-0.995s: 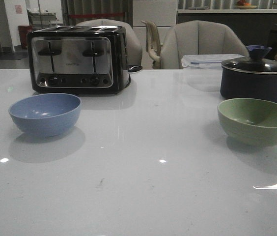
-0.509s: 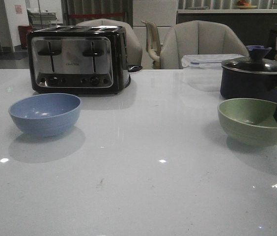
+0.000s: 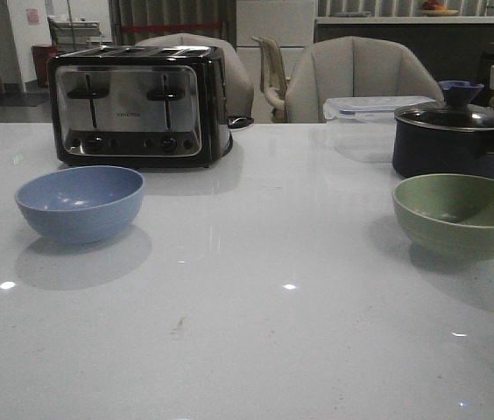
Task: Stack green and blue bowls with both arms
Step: 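Reach the right gripper down and grasp the pale green bowl's rim, then slide the green bowl with the right gripper toward the table center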
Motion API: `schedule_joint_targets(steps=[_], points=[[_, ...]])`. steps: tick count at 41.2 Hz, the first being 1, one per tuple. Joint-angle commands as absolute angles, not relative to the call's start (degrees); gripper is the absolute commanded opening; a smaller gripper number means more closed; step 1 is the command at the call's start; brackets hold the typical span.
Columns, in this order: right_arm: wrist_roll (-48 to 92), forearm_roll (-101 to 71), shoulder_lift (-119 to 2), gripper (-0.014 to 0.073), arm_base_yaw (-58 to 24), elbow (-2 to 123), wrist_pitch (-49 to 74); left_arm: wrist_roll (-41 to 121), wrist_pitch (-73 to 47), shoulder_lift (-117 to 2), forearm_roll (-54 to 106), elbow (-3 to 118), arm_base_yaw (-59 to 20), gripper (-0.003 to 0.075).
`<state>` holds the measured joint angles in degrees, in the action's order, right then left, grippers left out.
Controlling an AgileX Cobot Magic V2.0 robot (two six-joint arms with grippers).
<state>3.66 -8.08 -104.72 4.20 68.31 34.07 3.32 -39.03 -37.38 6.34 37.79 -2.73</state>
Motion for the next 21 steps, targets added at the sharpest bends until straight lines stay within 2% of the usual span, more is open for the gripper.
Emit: schedule_joint_targets(steps=[1,12,21], points=[[3.9,-8.7,-99.3,0.0034,3.7,70.4,33.9,3.0,-35.2,-37.6,6.7,39.5,-2.7,0.0582],[4.6,-8.8,-93.3,0.0034,-4.8,70.4,38.1,3.0,-35.2,-37.6,6.8,39.5,-2.7,0.0582],[4.6,-13.0,-94.7,0.0034,-14.3,68.6,37.2,3.0,-35.2,-37.6,7.0,39.5,-2.7,0.0582]])
